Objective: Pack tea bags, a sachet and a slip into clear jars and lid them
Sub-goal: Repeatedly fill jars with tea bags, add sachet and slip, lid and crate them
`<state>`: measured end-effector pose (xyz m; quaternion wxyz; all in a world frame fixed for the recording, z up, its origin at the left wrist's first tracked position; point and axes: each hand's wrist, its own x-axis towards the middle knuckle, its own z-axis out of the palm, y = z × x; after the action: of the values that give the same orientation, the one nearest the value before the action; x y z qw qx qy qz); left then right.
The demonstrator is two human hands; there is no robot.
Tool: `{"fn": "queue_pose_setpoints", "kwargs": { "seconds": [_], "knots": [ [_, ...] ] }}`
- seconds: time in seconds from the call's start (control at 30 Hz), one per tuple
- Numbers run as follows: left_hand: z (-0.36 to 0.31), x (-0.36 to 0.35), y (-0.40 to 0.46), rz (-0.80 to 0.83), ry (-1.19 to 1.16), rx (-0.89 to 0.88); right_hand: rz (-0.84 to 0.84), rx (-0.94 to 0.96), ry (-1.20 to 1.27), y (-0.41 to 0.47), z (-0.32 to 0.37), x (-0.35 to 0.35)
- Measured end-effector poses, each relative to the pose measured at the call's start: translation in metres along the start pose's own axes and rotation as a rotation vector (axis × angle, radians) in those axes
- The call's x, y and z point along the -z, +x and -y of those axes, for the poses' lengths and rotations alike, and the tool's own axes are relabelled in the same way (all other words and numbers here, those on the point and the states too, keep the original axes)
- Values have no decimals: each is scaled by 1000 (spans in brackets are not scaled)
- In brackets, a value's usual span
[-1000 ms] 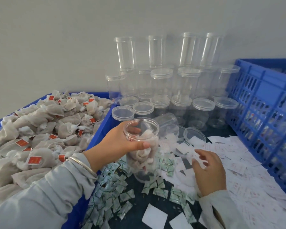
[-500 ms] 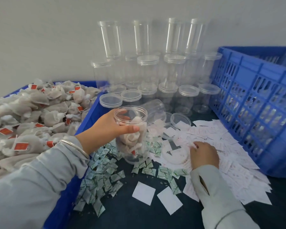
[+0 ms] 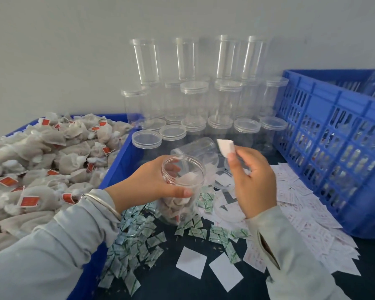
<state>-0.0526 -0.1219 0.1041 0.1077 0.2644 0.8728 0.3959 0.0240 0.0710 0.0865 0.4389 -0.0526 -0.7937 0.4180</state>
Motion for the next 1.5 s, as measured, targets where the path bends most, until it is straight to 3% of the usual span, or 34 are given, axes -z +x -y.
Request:
{"fn": "queue_pose_setpoints", "kwargs": {
  "seconds": [0.1,0.27,0.77,1.03,1.27,1.5],
  "knots": [
    [4,4,-4,10,5,-10,154,143,1,-3,30,-18],
    [6,5,-4,-6,-11,-37,430,87,-145,-8,33,-37],
    [3,6,-4,-28,-47,-58,598,-107,-73,-16,28,-35],
    [-15,3,-7,-157,-141,-46,567,94,-118,3,36,-5],
    [-63,-12,11,-169,-244,-203,499,469,-277,35,44,55],
    [-162,-36,33,-160,-250,-425,528,535,-509,76,61,141]
  ]
}}
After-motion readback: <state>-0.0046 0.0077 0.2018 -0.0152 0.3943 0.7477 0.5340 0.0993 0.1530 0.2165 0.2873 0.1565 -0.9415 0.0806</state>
